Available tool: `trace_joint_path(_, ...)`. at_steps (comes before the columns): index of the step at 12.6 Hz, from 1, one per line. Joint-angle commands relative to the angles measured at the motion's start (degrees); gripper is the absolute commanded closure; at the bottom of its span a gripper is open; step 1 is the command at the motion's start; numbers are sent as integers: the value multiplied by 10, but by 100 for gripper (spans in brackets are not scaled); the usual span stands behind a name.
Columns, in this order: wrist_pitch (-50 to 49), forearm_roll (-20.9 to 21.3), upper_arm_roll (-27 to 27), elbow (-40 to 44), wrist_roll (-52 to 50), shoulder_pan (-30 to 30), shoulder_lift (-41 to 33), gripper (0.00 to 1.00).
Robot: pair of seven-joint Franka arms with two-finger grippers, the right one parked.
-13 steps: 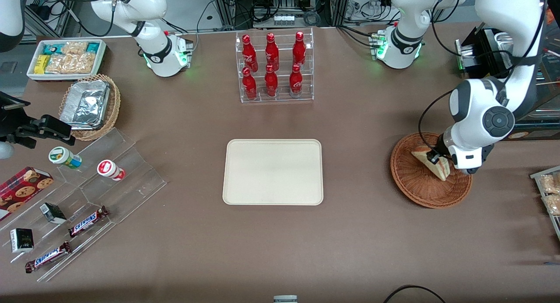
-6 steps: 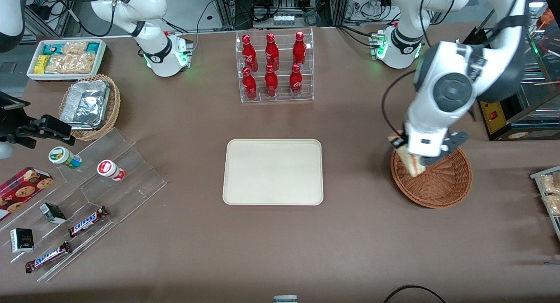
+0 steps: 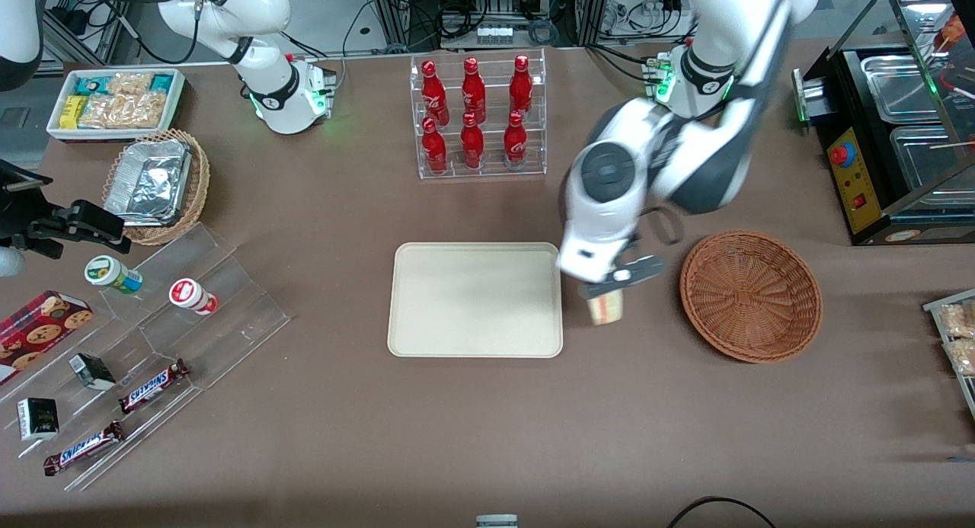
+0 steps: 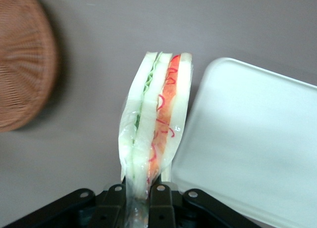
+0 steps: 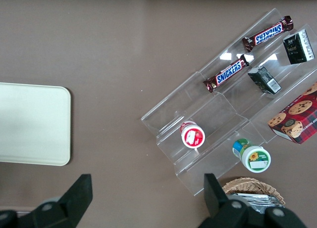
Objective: Place sandwich from basket to tray
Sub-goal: 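Lift the sandwich and carry it with the left gripper over the tray, then lower the sandwich onto the cream tray and open the left gripper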
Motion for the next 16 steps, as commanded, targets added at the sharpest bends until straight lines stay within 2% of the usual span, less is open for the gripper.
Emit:
trace_joint_path(1,57,-1,-2,38,9,-23,55,87)
trace_joint_path(4,114,2,-5,37,10,-42,86,86)
trace_joint_path(5,131,5,-5,35,11,-46,95,81)
trace_joint_path(10,174,25,-5,35,6,-65,129,83)
trace_joint_path(13,176,29,-4,35,3,-66,147,77)
trace_joint_path(14,176,29,-4,35,3,-67,147,51)
trace_joint_path(15,176,29,-4,35,4,-66,147,11)
trace_joint_path(16,175,29,-4,35,3,-66,144,0)
